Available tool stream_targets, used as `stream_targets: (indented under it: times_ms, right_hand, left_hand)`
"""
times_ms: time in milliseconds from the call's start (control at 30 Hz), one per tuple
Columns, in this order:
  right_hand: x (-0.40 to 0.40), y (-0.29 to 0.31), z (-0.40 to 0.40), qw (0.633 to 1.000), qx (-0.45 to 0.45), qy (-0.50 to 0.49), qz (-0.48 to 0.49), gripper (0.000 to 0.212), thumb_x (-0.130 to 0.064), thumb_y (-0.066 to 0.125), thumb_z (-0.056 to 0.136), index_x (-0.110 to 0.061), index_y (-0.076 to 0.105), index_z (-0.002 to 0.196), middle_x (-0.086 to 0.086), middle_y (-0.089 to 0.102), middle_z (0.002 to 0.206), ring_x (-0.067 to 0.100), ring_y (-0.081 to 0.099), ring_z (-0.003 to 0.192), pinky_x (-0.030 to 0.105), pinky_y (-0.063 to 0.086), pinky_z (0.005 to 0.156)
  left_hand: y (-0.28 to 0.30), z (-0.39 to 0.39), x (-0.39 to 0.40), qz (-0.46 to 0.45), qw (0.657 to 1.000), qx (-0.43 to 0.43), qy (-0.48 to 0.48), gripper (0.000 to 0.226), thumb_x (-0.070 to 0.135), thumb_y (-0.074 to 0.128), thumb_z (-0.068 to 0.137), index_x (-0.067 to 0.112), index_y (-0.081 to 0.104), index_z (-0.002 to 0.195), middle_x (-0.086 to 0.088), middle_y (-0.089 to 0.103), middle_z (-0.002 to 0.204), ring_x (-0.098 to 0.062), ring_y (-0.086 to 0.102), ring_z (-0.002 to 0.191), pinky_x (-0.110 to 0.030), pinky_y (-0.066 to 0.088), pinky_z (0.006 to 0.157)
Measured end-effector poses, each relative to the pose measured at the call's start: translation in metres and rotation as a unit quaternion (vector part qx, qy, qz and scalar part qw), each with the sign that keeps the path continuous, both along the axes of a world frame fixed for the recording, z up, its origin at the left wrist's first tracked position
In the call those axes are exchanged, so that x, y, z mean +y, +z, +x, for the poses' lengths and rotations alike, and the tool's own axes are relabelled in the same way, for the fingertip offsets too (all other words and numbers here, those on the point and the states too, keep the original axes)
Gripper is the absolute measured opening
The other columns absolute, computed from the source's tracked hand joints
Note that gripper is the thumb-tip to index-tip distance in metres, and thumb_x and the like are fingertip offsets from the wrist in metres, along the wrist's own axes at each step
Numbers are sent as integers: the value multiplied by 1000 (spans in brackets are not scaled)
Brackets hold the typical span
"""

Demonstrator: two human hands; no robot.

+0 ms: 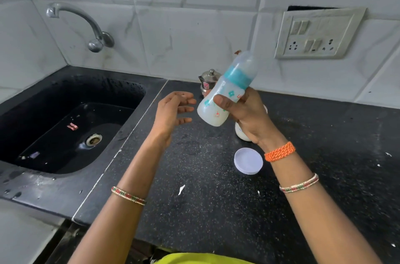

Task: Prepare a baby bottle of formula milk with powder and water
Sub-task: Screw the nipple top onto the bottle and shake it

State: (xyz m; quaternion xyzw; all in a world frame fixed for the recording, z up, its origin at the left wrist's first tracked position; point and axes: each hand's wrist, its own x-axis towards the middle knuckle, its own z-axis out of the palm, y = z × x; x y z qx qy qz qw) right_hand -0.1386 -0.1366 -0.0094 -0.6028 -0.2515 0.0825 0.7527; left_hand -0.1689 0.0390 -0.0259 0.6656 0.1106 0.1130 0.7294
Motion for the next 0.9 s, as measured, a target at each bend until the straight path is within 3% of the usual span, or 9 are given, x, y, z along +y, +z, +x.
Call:
stream_targets:
  times_ms: [133, 267, 433, 533, 600, 733, 833, 900]
  right_hand:
    - [10, -26, 14, 996, 45, -1, -75, 64, -40, 75, 59, -13, 59, 114, -1, 70, 103, 15, 66, 101, 31, 55, 86]
    - [30, -69, 27, 991, 86, -7, -105, 45, -13, 71, 78, -5, 54, 119, 14, 64, 112, 27, 62, 106, 43, 51, 92]
    - [63, -115, 33, 973, 49, -79, -210, 54, -5, 82, 68, -8, 55, 115, 9, 66, 110, 23, 64, 101, 46, 53, 93]
    - [73, -129, 35, 968, 36, -87, -234, 60, -9, 84, 66, -10, 54, 118, 8, 65, 115, 21, 62, 104, 45, 51, 95]
    - [74, -128, 35, 965, 22, -69, -253, 63, -10, 82, 69, -11, 50, 123, 6, 62, 119, 21, 60, 109, 43, 48, 98]
    - [53, -131, 23, 932, 6, -55, -359, 87, -17, 76, 78, -13, 23, 147, 4, 37, 150, 18, 36, 136, 31, 31, 110]
    - [8, -126, 4, 902, -85, -144, -397, 47, -13, 67, 83, -14, 53, 128, 4, 56, 132, 19, 50, 125, 18, 34, 99]
    - [-31, -122, -7, 871, -127, -223, -419, 31, -17, 67, 81, -15, 63, 112, 3, 64, 115, 22, 56, 112, 23, 40, 92]
  left_hand:
    - [-16, -4, 3, 34, 990, 36, -135, 24, 14, 45, 95, 12, 62, 111, -6, 68, 102, -20, 64, 91, -37, 54, 81]
    - [-49, -5, 14, 64, 981, 62, -170, 34, -1, 47, 90, 12, 55, 121, -6, 65, 117, -16, 63, 100, -26, 53, 85]
    - [-93, -4, 22, 114, 987, 86, -77, 41, -9, 54, 85, 2, 51, 125, -9, 60, 122, -12, 60, 103, -13, 51, 82]
    - [-110, -5, 30, 139, 985, 98, -27, 43, -10, 50, 86, 1, 50, 128, -8, 57, 127, -15, 55, 115, -22, 44, 98]
    - [-115, -7, 33, 143, 985, 91, -12, 39, -9, 48, 87, 5, 54, 123, -4, 58, 122, -14, 55, 112, -27, 44, 99]
    - [-121, -11, 26, 115, 990, 69, 46, 27, -3, 50, 87, 19, 60, 100, -4, 64, 99, -10, 62, 81, -27, 55, 74]
    - [-120, -12, 8, 84, 994, 58, 47, 20, 0, 46, 90, 12, 61, 96, -5, 66, 87, -8, 61, 68, -22, 54, 64]
    - [-119, -9, -8, 68, 996, 50, 15, 21, -1, 43, 91, 9, 61, 94, -4, 66, 83, -10, 61, 67, -22, 54, 64]
